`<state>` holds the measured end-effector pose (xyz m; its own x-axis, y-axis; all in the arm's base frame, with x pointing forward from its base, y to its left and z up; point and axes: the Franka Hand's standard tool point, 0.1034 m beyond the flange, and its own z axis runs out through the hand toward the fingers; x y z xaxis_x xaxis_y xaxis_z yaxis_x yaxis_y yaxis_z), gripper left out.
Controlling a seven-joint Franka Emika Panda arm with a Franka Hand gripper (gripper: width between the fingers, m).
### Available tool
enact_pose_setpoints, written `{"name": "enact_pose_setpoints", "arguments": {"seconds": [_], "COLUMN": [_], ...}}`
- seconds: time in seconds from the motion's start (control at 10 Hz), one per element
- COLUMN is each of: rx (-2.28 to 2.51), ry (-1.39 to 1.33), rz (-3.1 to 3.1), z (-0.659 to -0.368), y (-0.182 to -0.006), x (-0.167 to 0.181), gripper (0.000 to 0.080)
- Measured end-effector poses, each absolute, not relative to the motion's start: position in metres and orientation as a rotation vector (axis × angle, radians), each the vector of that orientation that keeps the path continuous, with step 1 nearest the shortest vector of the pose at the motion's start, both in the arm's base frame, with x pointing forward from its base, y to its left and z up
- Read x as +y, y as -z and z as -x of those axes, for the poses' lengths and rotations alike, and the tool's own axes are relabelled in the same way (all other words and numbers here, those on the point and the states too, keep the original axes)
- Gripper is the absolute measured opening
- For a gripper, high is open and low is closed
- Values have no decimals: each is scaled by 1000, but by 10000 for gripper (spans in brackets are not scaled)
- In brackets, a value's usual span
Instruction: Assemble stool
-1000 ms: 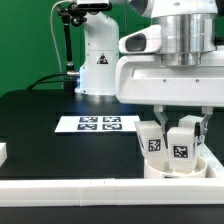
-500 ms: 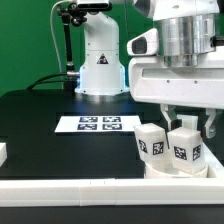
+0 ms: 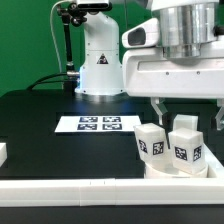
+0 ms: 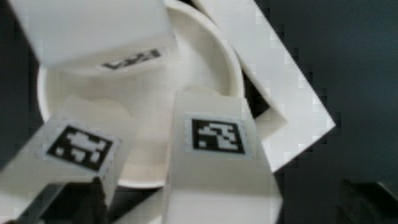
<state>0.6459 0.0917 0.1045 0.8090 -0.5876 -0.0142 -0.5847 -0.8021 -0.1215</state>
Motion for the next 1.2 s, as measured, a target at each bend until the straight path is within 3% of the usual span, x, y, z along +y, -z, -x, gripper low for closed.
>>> {"name": "enact_pose_setpoints", "arguments": {"seconds": [0.4, 0.9, 1.2], "rx": [629, -407, -729], "ry": [58, 133, 140], "rz": [2959, 3047, 3001], "z": [-647, -658, -658], "y": [-105, -109, -108], "x": [91, 89, 88], "gripper": [649, 649, 649]}}
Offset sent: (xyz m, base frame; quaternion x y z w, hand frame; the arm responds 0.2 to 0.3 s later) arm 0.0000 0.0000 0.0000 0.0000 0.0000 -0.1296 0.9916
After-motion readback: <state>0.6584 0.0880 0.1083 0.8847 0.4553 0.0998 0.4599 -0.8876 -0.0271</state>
